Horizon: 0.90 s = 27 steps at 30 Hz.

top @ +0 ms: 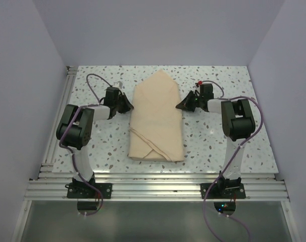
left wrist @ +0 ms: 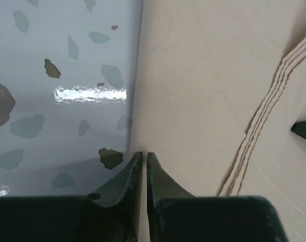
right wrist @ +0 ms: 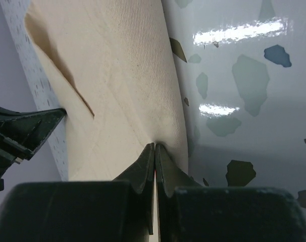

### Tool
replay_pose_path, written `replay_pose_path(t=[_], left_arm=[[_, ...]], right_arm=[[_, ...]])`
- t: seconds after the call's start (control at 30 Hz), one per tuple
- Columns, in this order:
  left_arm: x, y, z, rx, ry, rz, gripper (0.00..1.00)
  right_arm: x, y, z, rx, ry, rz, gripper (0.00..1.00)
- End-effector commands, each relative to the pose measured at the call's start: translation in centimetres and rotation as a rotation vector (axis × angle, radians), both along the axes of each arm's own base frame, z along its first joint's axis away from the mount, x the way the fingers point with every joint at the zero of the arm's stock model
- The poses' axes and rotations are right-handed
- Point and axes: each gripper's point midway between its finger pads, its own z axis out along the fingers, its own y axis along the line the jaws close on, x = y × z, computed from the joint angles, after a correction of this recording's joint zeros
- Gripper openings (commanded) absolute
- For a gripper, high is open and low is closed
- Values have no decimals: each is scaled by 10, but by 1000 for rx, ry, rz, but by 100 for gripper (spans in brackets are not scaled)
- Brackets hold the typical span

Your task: Prepare the surgical pack

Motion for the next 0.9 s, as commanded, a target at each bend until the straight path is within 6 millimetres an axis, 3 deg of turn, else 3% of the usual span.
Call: replay_pose_path(t=[0.0, 0.17, 0.2, 0.23, 0.27, 0.3, 0.33, 0.37, 0.4, 0.43, 0.63, 0.73, 0.83, 0.87], left_arm=[[15, 19, 6, 78, -30, 63, 11], [41, -9, 47, -29, -157, -40, 14], [45, -11, 37, -36, -142, -53, 14], [55, -16, 44, -48, -162, -64, 13], [58, -20, 43, -61, -163, -82, 13], [62, -22, 33, -60, -151, -84, 13], [69, -24, 37, -64, -166, -85, 13], [72, -22, 28, -55, -153, -77, 14], [79, -24, 30, -49, -164, -77, 14], [84, -22, 28, -37, -161, -72, 14], [103, -6, -11, 86, -78, -12, 13], [106, 14, -12, 135, -76, 62, 13], [113, 19, -4, 138, -101, 85, 14], [114, 20, -10, 148, -87, 86, 14]], right_arm=[[26, -3, 28, -2, -77, -22, 0], [57, -2, 46, 4, -119, -35, 0], [60, -2, 37, 3, -104, -39, 0], [65, -2, 38, 11, -103, -42, 0], [73, -2, 41, 17, -114, -47, 0], [76, -1, 31, 18, -96, -50, 0], [85, -2, 33, 21, -106, -59, 0], [88, -2, 30, 19, -98, -62, 0], [92, -3, 26, 13, -92, -71, 0], [94, -6, 12, 2, -65, -83, 0], [117, -21, -16, -9, -21, -159, 0], [121, -22, -18, 1, -23, -171, 1], [128, -27, -9, 16, -60, -201, 2], [131, -29, -8, 24, -70, -207, 2]])
